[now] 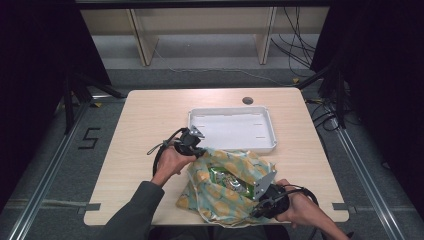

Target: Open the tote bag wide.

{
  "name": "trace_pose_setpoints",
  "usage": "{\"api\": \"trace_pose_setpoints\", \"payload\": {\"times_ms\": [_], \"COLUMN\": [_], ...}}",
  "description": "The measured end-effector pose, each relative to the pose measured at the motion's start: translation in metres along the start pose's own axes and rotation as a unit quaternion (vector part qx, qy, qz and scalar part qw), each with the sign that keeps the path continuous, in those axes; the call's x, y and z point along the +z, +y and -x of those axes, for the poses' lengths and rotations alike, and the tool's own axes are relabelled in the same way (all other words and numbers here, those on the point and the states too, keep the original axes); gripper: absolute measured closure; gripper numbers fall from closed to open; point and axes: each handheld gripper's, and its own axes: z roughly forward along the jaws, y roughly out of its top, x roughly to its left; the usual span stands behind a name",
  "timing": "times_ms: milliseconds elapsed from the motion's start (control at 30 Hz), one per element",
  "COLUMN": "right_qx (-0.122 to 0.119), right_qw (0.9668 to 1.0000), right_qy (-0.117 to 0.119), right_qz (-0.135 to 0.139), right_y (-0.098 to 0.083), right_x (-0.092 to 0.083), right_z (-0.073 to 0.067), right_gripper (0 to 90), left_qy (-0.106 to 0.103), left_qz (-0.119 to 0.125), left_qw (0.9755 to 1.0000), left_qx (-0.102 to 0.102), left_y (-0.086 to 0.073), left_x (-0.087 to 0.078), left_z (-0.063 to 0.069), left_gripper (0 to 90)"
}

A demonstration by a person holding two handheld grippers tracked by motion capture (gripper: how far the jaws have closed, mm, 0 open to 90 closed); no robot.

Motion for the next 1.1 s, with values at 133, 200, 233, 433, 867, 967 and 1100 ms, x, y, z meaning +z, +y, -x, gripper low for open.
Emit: {"api": "trace_pose_setpoints", "payload": {"times_ms": [133, 200, 233, 433, 867, 967, 1100], "right_qx": [0.011, 0.02, 0.021, 0.053, 0.127, 0.111, 0.118], "right_qw": [0.9999, 0.9995, 0.9992, 0.9862, 0.9767, 0.9809, 0.9749], "right_qy": [-0.003, -0.014, -0.013, -0.058, -0.139, -0.142, -0.175], "right_qz": [-0.002, 0.02, 0.03, 0.146, 0.103, 0.072, 0.071], "right_y": [0.0, 0.002, 0.004, 0.019, 0.041, 0.042, 0.043], "right_x": [0.005, -0.004, -0.009, -0.052, -0.038, -0.027, -0.025], "right_z": [0.0, 0.002, 0.003, 0.014, 0.092, 0.102, 0.116], "right_gripper": [75.3, 63.3, 58.8, 45.6, 61.3, 84.3, 90.0], "left_qy": [-0.018, -0.034, -0.039, -0.032, -0.183, -0.182, -0.197], "left_qz": [0.016, 0.039, 0.053, 0.108, 0.047, 0.018, -0.018], "left_qw": [0.9996, 0.9985, 0.9976, 0.9934, 0.9819, 0.9812, 0.9752], "left_qx": [-0.016, -0.016, -0.023, -0.021, 0.015, 0.062, 0.099], "left_y": [-0.002, -0.002, -0.003, -0.007, -0.043, -0.05, -0.061], "left_x": [-0.001, -0.011, -0.019, -0.067, -0.062, -0.052, -0.042], "left_z": [0.003, 0.009, 0.014, 0.037, 0.096, 0.106, 0.122], "left_gripper": [76.1, 66.6, 61.4, 43.7, 34.8, 62.8, 84.7]}}
